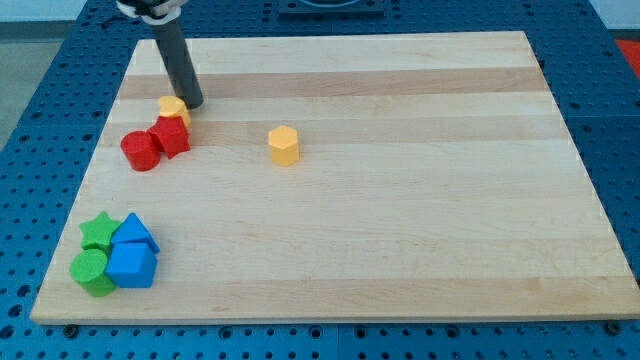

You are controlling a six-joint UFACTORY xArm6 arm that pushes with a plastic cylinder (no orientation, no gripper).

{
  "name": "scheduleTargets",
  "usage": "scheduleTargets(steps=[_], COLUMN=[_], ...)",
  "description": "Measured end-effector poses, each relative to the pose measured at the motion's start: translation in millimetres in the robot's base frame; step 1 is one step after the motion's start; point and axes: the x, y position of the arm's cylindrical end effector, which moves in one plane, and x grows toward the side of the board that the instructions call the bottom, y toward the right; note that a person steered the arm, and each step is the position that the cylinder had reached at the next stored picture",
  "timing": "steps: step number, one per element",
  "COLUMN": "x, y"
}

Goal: Push yellow hexagon closer to the red star

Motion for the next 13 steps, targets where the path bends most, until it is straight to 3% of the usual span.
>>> scheduleTargets(steps=[3, 4, 6, 7, 8, 9, 10, 12, 13], x=[1, 1, 8, 47, 96, 124, 117, 60, 50], y=[-53, -29, 127, 201, 229, 216, 172, 85, 71])
